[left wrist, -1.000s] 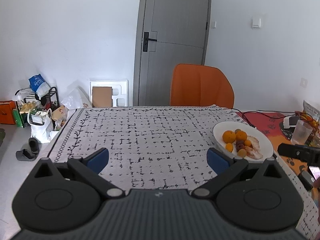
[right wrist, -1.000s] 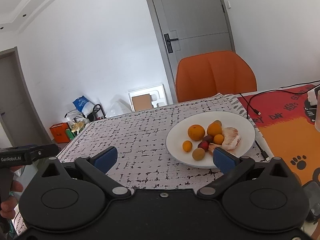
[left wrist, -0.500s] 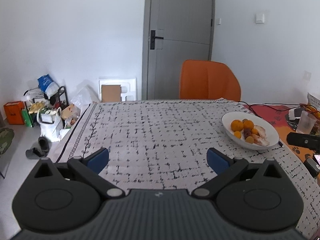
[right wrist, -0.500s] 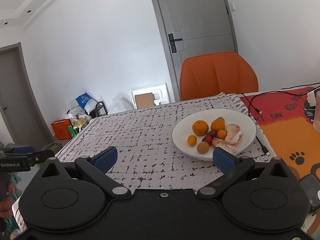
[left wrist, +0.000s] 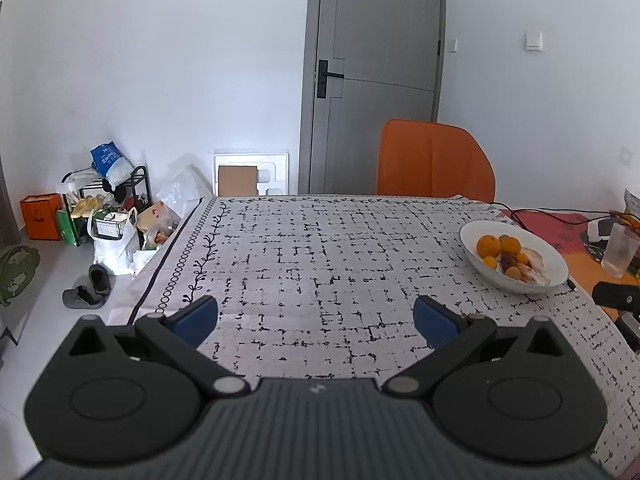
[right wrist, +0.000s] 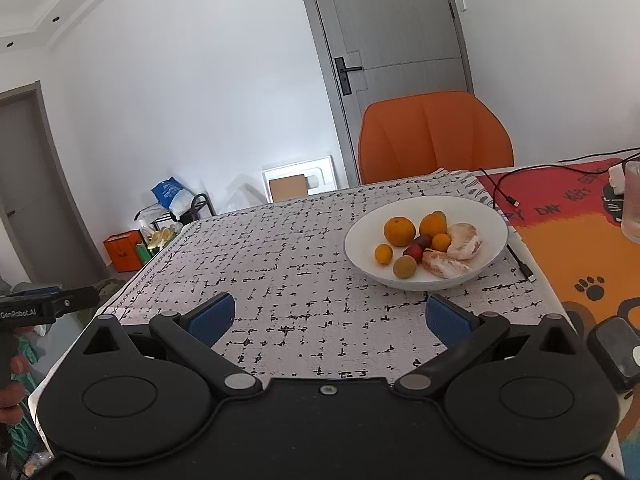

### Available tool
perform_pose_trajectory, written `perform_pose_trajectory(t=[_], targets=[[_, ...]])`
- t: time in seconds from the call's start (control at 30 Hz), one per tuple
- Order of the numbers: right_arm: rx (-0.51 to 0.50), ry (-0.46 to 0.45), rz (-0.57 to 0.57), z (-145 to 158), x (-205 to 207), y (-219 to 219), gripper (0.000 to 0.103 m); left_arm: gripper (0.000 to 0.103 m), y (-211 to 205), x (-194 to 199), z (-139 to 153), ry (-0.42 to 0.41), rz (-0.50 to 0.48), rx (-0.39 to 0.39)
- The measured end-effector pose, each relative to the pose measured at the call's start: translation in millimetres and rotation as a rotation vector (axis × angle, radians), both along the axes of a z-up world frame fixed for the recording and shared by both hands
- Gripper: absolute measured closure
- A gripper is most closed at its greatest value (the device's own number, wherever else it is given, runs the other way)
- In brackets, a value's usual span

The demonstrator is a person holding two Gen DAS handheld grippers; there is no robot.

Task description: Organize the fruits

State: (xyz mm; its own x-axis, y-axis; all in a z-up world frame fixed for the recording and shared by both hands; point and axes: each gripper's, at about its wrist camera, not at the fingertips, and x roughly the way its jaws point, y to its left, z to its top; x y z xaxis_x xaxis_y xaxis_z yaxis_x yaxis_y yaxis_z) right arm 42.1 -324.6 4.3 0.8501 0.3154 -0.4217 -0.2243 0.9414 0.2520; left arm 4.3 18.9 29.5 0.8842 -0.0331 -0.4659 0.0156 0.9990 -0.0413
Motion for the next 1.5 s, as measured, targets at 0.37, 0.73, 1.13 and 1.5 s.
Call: perform_pose_trajectory(t=[0.37, 0.73, 1.13, 1.5], targets=[[0.017, 0.008, 0.045, 2, -8, 0, 0.000, 0.000, 1, -8, 1, -0.011, 0.026, 0.015], [-0.002, 0.008, 0.031, 0, -9, 2, 0.000, 0.000, 4, -5, -2, 0.005, 0.026, 0.011], [-0.012, 0.010, 0.037, 0, -8, 5, 0.000, 0.000, 2, -5, -4, 0.010, 0.016, 0.006], [0.000, 0.014, 0.020, -3, -6, 3, 0.000, 0.000, 1, -8, -2, 0.004, 0.005, 0.005]])
